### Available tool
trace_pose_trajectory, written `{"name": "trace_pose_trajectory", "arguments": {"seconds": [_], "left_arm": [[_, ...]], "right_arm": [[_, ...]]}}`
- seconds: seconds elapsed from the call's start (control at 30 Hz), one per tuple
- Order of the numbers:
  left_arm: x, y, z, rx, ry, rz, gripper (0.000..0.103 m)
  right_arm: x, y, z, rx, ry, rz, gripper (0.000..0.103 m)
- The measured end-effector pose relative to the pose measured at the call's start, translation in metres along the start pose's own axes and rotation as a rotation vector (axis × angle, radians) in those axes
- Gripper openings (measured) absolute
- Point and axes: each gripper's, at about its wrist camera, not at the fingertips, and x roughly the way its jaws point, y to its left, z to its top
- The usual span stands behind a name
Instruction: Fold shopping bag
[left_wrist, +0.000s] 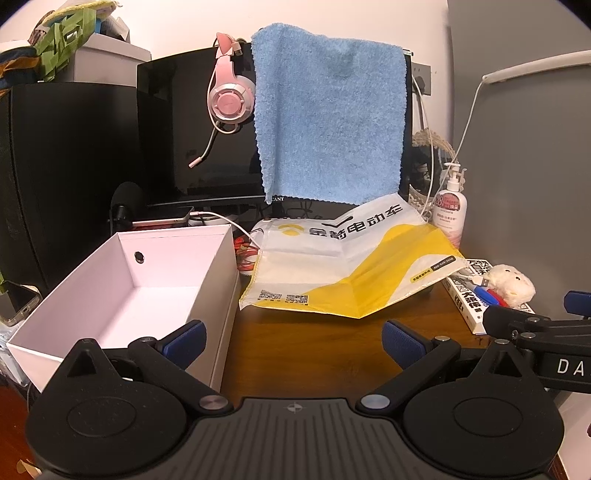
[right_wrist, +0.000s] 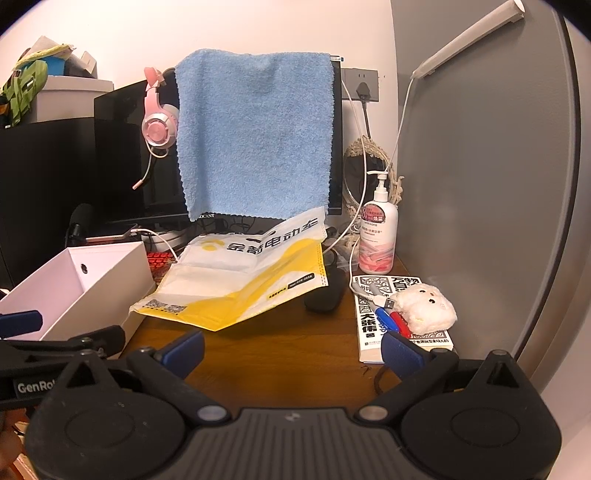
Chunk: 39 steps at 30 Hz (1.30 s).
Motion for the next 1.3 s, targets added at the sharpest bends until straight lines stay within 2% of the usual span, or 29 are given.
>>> {"name": "trace_pose_trajectory", "arguments": {"seconds": [0.6,0.8,1.07,1.3], "left_arm": [[0.008,0.000,-0.001,0.001,0.026,-0.007,0.103],[0.012,-0.005,-0.004,0.019,0.043,0.021,0.102],[0.009,-0.006,-0.005,0.039,-0.007,0.041,0.102],[0.013,-0.007,-0.007,0.048,-0.055,-0.014,0.101]], "right_arm": [[0.001,0.002,-0.002,-0.009,-0.006,-0.011,0.102],[0.002,0.003,-0.002,-0.012,-0.007,-0.011,0.102],[0.002,0.004,-0.002,-0.017,-0.011,-0.011,0.102],[0.001,0.001,-0.005,-0.018,-0.066,-0.052,0.102]]}}
